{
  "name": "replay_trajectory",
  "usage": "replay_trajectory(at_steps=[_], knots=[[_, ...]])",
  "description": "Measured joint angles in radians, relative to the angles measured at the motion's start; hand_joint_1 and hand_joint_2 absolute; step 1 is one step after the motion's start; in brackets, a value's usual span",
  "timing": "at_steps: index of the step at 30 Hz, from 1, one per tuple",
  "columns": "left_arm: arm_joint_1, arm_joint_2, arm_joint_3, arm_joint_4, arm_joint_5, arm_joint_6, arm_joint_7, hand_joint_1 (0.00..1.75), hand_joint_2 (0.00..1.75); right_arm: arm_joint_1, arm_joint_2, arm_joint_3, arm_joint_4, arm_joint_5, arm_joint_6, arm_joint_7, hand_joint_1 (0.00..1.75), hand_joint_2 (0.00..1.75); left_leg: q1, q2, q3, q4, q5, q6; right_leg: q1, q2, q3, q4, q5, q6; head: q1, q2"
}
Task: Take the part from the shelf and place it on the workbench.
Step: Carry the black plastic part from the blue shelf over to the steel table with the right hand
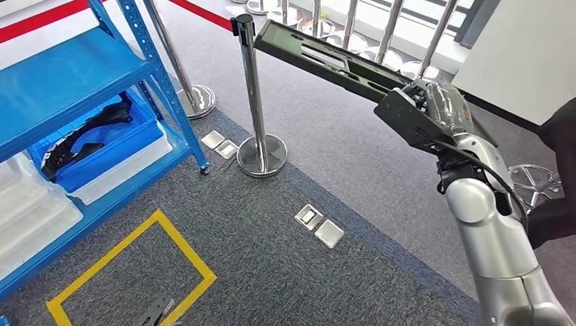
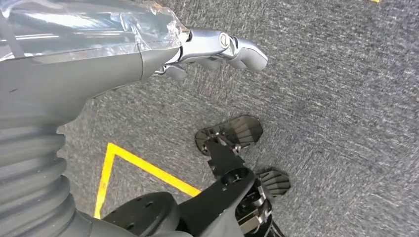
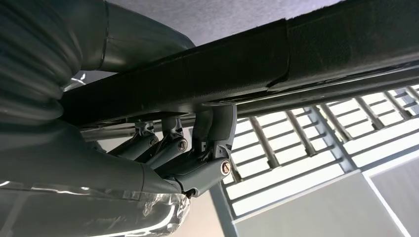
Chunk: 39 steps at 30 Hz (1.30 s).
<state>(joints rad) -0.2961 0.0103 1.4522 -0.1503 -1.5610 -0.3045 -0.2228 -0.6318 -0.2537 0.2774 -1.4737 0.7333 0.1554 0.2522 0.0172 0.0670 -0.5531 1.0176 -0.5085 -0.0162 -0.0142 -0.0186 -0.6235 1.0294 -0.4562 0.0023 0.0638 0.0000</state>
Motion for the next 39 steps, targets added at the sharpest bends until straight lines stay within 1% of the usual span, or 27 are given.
replay_trajectory(at_steps=[2, 3, 5, 6, 7, 8, 10, 11, 13, 15, 16, 18, 20, 21, 22, 23, 25, 27, 28, 30, 32, 33, 35, 36, 37, 38, 39], knots=[[-0.001, 0.003, -0.003, 0.0, -0.001, -0.005, -0.006, 0.0, 1.75, 0.002, -0.002, -0.002, -0.009, 0.002, 0.003, 0.002, 1.75, 1.75, 0.004, -0.022, -0.016, 0.047, -0.036, -0.008, -0.002, 0.012, 0.001, -0.003, 0.002, -0.011, -0.011, 0.0], [0.0, 0.004, -0.005, 0.0, -0.001, -0.007, -0.01, 0.0, 1.75, 0.002, -0.002, -0.002, -0.012, 0.004, 0.005, 0.001, 1.75, 1.75, 0.004, -0.038, -0.039, 0.102, -0.067, -0.01, -0.002, 0.018, 0.002, -0.003, 0.002, -0.015, -0.02, 0.0], [0.003, 0.007, -0.009, 0.0, 0.003, -0.012, -0.018, 0.0, 1.75, 0.002, -0.001, -0.003, -0.012, 0.008, 0.01, -0.012, 1.75, 1.75, 0.001, -0.053, -0.106, 0.238, -0.122, -0.008, 0.002, 0.032, 0.001, -0.003, 0.001, -0.02, -0.037, 0.0], [0.005, 0.008, -0.011, 0.0, 0.008, -0.015, -0.021, 0.0, 1.75, 0.0, 0.001, -0.003, -0.01, 0.011, 0.011, -0.023, 1.75, 1.75, -0.001, -0.056, -0.131, 0.281, -0.129, -0.006, 0.004, 0.04, 0.002, -0.002, 0.001, -0.021, -0.043, 0.0], [0.007, 0.009, -0.013, 0.0, 0.014, -0.021, -0.022, 0.0, 1.75, -0.005, 0.004, -0.002, -0.006, 0.012, 0.011, -0.035, 1.75, 1.75, -0.003, -0.058, -0.14, 0.289, -0.116, -0.002, 0.007, 0.049, 0.002, -0.001, 0.0, -0.022, -0.047, 0.0], [0.007, 0.01, -0.014, 0.0, 0.023, -0.03, -0.023, 0.0, 1.75, -0.012, 0.008, -0.002, 0.0, 0.013, 0.009, -0.047, 1.75, 1.75, -0.006, -0.061, -0.129, 0.252, -0.084, 0.005, 0.008, 0.059, 0.003, 0.001, -0.001, -0.023, -0.051, 0.0], [0.01, 0.015, -0.015, 0.0, 0.042, -0.052, -0.021, 0.0, 1.75, -0.034, 0.018, 0.001, 0.011, 0.012, 0.004, -0.064, 1.75, 1.75, -0.011, -0.083, -0.079, 0.12, -0.007, 0.021, 0.011, 0.077, 0.004, 0.004, -0.003, -0.023, -0.058, 0.0], [0.012, 0.018, -0.015, 0.0, 0.051, -0.06, -0.018, 0.0, 1.75, -0.045, 0.023, 0.003, 0.017, 0.01, 0.002, -0.07, 1.75, 1.75, -0.013, -0.096, -0.057, 0.063, 0.016, 0.026, 0.012, 0.085, 0.003, 0.005, -0.004, -0.021, -0.06, 0.0], [0.02, 0.021, -0.015, 0.0, 0.065, -0.068, -0.003, 0.0, 1.75, -0.06, 0.03, 0.008, 0.031, 0.004, -0.002, -0.078, 1.75, 1.75, -0.016, -0.109, -0.041, 0.02, 0.022, 0.03, 0.009, 0.099, 0.0, 0.004, -0.002, -0.015, -0.063, 0.0], [0.026, 0.021, -0.015, 0.0, 0.075, -0.071, 0.016, 0.0, 1.75, -0.064, 0.033, 0.012, 0.042, -0.001, -0.002, -0.084, 1.75, 1.75, -0.016, -0.097, -0.036, 0.006, 0.025, 0.033, 0.005, 0.106, -0.003, 0.004, -0.003, -0.005, -0.068, 0.0], [0.028, 0.021, -0.015, 0.0, 0.079, -0.071, 0.021, 0.0, 1.75, -0.066, 0.033, 0.014, 0.047, -0.004, -0.003, -0.086, 1.75, 1.75, -0.013, -0.091, -0.033, -0.002, 0.029, 0.037, 0.007, 0.097, -0.007, 0.013, -0.011, -0.001, -0.066, 0.0], [0.032, 0.021, -0.015, 0.0, 0.081, -0.055, 0.023, 0.0, 1.75, -0.073, 0.034, 0.018, 0.058, -0.008, -0.003, -0.089, 1.75, 1.75, -0.008, -0.076, -0.027, -0.014, 0.035, 0.046, 0.009, 0.062, -0.042, 0.089, -0.057, 0.008, -0.056, 0.0], [0.037, 0.02, -0.015, 0.0, 0.078, -0.022, 0.017, 0.0, 1.75, -0.075, 0.035, 0.022, 0.071, -0.013, -0.003, -0.09, 1.75, 1.75, -0.009, -0.062, -0.025, -0.016, 0.035, 0.051, 0.005, 0.037, -0.103, 0.217, -0.114, 0.017, -0.041, 0.0], [0.039, 0.02, -0.015, 0.0, 0.076, -0.007, 0.014, 0.0, 1.75, -0.073, 0.035, 0.023, 0.076, -0.015, -0.003, -0.09, 1.75, 1.75, -0.009, -0.054, -0.025, -0.015, 0.034, 0.051, 0.001, 0.033, -0.125, 0.261, -0.124, 0.021, -0.033, 0.0], [0.041, 0.02, -0.015, 0.0, 0.074, 0.003, 0.011, 0.0, 1.75, -0.071, 0.036, 0.025, 0.082, -0.017, -0.003, -0.09, 1.75, 1.75, -0.008, -0.046, -0.025, -0.014, 0.033, 0.05, -0.003, 0.029, -0.131, 0.271, -0.117, 0.024, -0.026, 0.0], [0.041, 0.019, -0.015, 0.0, 0.073, 0.009, 0.01, 0.0, 1.75, -0.07, 0.036, 0.026, 0.086, -0.019, -0.003, -0.09, 1.75, 1.75, -0.007, -0.039, -0.025, -0.012, 0.03, 0.048, -0.006, 0.024, -0.117, 0.24, -0.092, 0.027, -0.019, 0.0], [0.041, 0.018, -0.015, 0.0, 0.072, 0.013, 0.008, 0.0, 1.75, -0.071, 0.037, 0.028, 0.09, -0.021, -0.003, -0.09, 1.75, 1.75, -0.006, -0.026, -0.024, -0.004, 0.023, 0.04, -0.009, -0.006, -0.05, 0.107, -0.031, 0.029, -0.008, 0.0], [0.041, 0.018, -0.015, 0.0, 0.072, 0.014, 0.006, 0.0, 1.75, -0.073, 0.038, 0.03, 0.091, -0.024, -0.002, -0.089, 1.75, 1.75, -0.009, -0.015, -0.024, 0.005, 0.014, 0.029, -0.003, -0.028, -0.006, 0.016, -0.004, 0.022, 0.0, 0.0], [0.041, 0.017, -0.015, 0.0, 0.072, 0.016, 0.004, 0.0, 1.75, -0.074, 0.039, 0.03, 0.092, -0.026, -0.001, -0.088, 1.75, 1.75, -0.011, -0.009, -0.024, 0.007, 0.013, 0.024, 0.001, -0.03, -0.003, 0.006, -0.006, 0.016, 0.0, 0.0], [0.044, 0.016, -0.015, 0.0, 0.072, 0.021, -0.001, 0.0, 1.75, -0.073, 0.039, 0.031, 0.092, -0.031, 0.001, -0.083, 1.75, 1.75, -0.009, 0.002, -0.022, 0.007, 0.01, 0.014, 0.004, -0.011, -0.006, 0.004, -0.002, 0.003, -0.004, 0.0], [0.045, 0.014, -0.015, 0.0, 0.071, 0.029, -0.004, 0.0, 1.75, -0.073, 0.039, 0.031, 0.092, -0.035, 0.004, -0.08, 1.75, 1.75, -0.005, -0.011, -0.029, 0.036, -0.015, 0.003, 0.001, 0.003, -0.004, -0.003, 0.003, -0.009, -0.011, 0.0], [0.046, 0.013, -0.016, 0.0, 0.07, 0.032, -0.004, 0.0, 1.75, -0.073, 0.039, 0.031, 0.091, -0.037, 0.006, -0.077, 1.75, 1.75, -0.003, -0.025, -0.046, 0.079, -0.042, 0.0, 0.0, 0.009, -0.002, -0.006, 0.005, -0.013, -0.017, 0.0], [0.048, 0.011, -0.016, 0.0, 0.068, 0.03, -0.004, 0.0, 1.75, -0.071, 0.038, 0.031, 0.091, -0.042, 0.011, -0.07, 1.75, 1.75, -0.002, -0.05, -0.104, 0.207, -0.103, -0.003, 0.0, 0.023, -0.001, -0.006, 0.005, -0.017, -0.032, 0.0], [0.05, 0.011, -0.016, 0.0, 0.068, 0.024, -0.002, 0.0, 1.75, -0.069, 0.038, 0.031, 0.091, -0.045, 0.014, -0.067, 1.75, 1.75, -0.002, -0.055, -0.129, 0.26, -0.118, -0.004, 0.001, 0.032, -0.001, -0.004, 0.005, -0.018, -0.037, 0.0], [0.051, 0.011, -0.016, 0.0, 0.068, 0.017, -0.001, 0.0, 1.75, -0.067, 0.038, 0.031, 0.091, -0.048, 0.016, -0.065, 1.75, 1.75, -0.002, -0.057, -0.142, 0.281, -0.115, -0.003, 0.001, 0.042, -0.001, -0.003, 0.004, -0.018, -0.041, 0.0], [0.051, 0.01, -0.016, 0.0, 0.068, 0.013, 0.0, 0.0, 1.75, -0.066, 0.038, 0.031, 0.091, -0.05, 0.017, -0.064, 1.75, 1.75, -0.001, -0.059, -0.136, 0.264, -0.093, -0.002, 0.001, 0.052, -0.001, 0.0, 0.003, -0.018, -0.045, 0.0], [0.051, 0.01, -0.016, 0.0, 0.068, 0.01, 0.0, 0.0, 1.75, -0.065, 0.038, 0.031, 0.091, -0.051, 0.017, -0.064, 1.75, 1.75, 0.001, -0.063, -0.114, 0.21, -0.056, 0.0, 0.0, 0.063, 0.0, 0.003, 0.002, -0.017, -0.048, 0.0]])
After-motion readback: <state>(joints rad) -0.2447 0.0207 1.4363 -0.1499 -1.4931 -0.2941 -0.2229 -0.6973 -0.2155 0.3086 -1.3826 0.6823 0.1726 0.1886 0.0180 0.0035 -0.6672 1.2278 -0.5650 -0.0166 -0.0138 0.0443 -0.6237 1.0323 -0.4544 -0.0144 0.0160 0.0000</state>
